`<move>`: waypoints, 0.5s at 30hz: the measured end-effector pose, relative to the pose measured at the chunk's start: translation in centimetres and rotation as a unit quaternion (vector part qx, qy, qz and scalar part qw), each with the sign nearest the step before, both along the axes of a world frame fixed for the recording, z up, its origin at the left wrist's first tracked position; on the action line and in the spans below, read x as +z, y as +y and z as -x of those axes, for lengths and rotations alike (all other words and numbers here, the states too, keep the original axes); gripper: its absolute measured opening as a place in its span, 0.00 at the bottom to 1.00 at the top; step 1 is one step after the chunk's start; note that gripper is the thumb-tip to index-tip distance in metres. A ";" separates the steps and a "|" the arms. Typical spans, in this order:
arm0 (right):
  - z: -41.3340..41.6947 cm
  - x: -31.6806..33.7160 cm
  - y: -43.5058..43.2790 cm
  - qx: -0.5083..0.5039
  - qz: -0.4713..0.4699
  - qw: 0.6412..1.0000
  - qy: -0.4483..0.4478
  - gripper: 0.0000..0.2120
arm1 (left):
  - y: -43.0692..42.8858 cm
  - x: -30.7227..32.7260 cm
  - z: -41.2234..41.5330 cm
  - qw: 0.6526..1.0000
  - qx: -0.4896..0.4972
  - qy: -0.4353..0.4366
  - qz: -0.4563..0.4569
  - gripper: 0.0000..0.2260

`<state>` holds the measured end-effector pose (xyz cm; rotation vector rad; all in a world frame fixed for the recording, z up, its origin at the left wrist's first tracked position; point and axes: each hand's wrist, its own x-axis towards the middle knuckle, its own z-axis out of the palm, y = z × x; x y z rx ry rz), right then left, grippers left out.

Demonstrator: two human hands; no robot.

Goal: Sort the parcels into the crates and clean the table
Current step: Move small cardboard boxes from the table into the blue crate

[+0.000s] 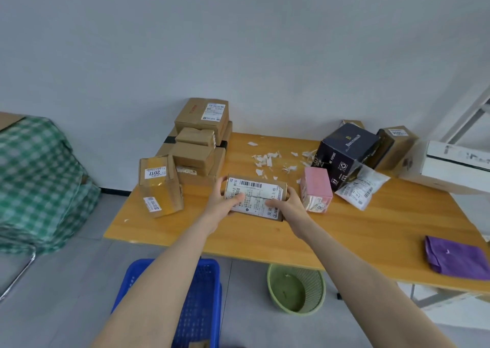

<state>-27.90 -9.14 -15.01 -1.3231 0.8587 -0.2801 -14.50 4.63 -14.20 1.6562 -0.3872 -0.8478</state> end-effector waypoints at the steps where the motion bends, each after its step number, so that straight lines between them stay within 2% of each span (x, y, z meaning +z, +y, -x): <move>1: 0.7 0.1 0.4 0.005 0.005 1.000 -0.002 0.35 | 0.4 0.2 0.7 1.000 -0.004 -0.001 -0.005 0.33; 7: 7.0 0.0 3.2 0.015 0.026 1.000 -0.011 0.29 | 2.9 0.0 7.0 0.999 -0.004 -0.030 -0.040 0.34; 15: 14.8 -3.2 8.0 0.056 -0.043 0.997 0.016 0.26 | 8.2 -1.6 14.5 0.995 -0.004 -0.010 -0.102 0.35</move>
